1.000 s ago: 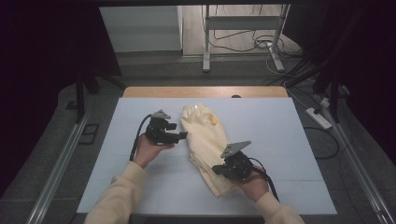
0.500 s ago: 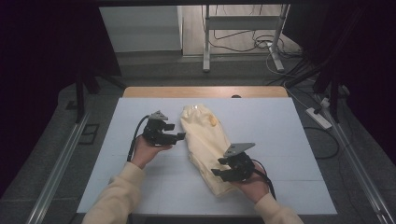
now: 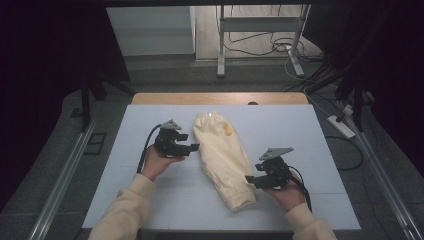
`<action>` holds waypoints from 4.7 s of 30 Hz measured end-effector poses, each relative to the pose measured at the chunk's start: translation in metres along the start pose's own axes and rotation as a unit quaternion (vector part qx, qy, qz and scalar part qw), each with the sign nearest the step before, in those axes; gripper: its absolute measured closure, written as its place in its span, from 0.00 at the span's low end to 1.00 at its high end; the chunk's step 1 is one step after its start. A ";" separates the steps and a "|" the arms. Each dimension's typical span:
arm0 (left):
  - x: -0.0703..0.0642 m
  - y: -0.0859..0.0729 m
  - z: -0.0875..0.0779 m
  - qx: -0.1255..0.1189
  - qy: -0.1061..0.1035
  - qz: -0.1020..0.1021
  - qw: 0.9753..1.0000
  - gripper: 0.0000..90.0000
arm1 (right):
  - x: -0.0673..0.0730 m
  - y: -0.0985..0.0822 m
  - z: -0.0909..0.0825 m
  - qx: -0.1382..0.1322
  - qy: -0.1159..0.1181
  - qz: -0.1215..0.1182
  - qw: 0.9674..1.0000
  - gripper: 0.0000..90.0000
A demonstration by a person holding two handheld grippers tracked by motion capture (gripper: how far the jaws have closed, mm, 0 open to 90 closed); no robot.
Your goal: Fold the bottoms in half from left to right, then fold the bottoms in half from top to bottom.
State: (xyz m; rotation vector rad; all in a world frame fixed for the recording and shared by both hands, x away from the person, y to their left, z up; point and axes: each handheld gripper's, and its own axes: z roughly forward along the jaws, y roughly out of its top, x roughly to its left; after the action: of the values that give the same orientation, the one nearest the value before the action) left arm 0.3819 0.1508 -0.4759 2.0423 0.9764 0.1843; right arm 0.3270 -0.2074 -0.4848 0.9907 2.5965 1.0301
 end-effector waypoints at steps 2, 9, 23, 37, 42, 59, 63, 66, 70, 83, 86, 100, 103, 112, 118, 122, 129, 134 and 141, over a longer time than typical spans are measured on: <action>0.000 0.000 -0.001 -0.001 -0.001 0.001 1.000 0.34 | -0.001 0.000 -0.001 0.004 -0.003 0.004 1.000 0.41; 0.001 0.000 -0.002 -0.003 -0.005 -0.003 1.000 0.33 | -0.001 -0.001 0.002 0.012 -0.004 0.000 1.000 0.39; 0.002 -0.001 -0.004 -0.004 -0.008 -0.008 1.000 0.33 | 0.000 -0.004 0.012 0.035 -0.002 -0.005 0.999 0.37; 0.002 -0.002 -0.003 -0.001 -0.008 -0.007 1.000 0.33 | 0.000 -0.008 0.024 0.061 -0.004 0.001 0.998 0.37; 0.002 -0.002 -0.004 -0.003 -0.008 -0.007 1.000 0.33 | -0.002 -0.009 0.026 0.066 0.021 0.021 0.997 0.52; 0.004 -0.002 -0.004 -0.001 -0.006 -0.007 1.000 0.32 | 0.016 -0.009 0.022 0.073 0.079 -0.010 0.994 0.93; 0.004 -0.002 -0.004 -0.002 -0.006 -0.007 1.000 0.32 | 0.022 -0.008 0.023 0.073 0.100 -0.015 0.992 0.93; 0.004 -0.002 -0.005 -0.002 -0.006 -0.007 1.000 0.32 | 0.030 -0.008 0.024 0.074 0.115 -0.024 0.990 0.93; 0.005 -0.003 -0.005 -0.002 -0.007 -0.008 1.000 0.32 | 0.042 -0.006 0.026 0.077 0.124 -0.042 0.988 0.93; 0.004 -0.002 -0.003 0.000 -0.006 -0.005 1.000 0.32 | 0.047 -0.005 0.028 0.078 0.134 -0.045 0.987 0.93; 0.004 -0.002 -0.004 -0.002 -0.006 -0.005 1.000 0.32 | 0.043 -0.004 0.027 0.078 0.136 -0.041 0.987 0.91; 0.004 -0.002 -0.004 -0.002 -0.004 -0.003 1.000 0.32 | 0.022 0.003 0.010 -0.002 0.049 -0.013 0.999 0.43; 0.003 -0.002 -0.004 -0.002 -0.005 -0.003 1.000 0.32 | 0.019 0.003 0.010 -0.001 0.040 -0.016 0.999 0.42; 0.003 -0.002 -0.004 -0.002 -0.004 -0.001 1.000 0.32 | 0.015 0.004 0.011 -0.006 0.032 -0.012 0.999 0.41; 0.005 -0.002 -0.002 0.002 -0.005 -0.001 1.000 0.32 | 0.010 0.011 0.012 -0.010 0.025 -0.007 1.000 0.41; 0.006 -0.002 -0.003 -0.002 -0.003 -0.006 1.000 0.32 | 0.007 0.018 0.017 -0.014 0.026 -0.005 1.000 0.41; 0.009 -0.002 0.003 0.006 -0.006 -0.008 1.000 0.32 | -0.001 0.032 0.026 -0.013 0.018 -0.007 1.000 0.39; 0.012 0.000 0.008 0.015 -0.002 -0.007 1.000 0.30 | -0.012 0.046 0.029 -0.022 0.012 -0.007 1.000 0.38; 0.016 0.005 0.012 0.017 -0.001 -0.007 1.000 0.30 | -0.024 0.056 0.031 -0.032 0.004 0.002 0.999 0.38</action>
State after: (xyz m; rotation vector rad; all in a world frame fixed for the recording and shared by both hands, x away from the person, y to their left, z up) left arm 0.4008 0.1523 -0.4836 2.0655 0.9995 0.1592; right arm 0.3861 -0.1757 -0.4727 0.9797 2.5515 1.1119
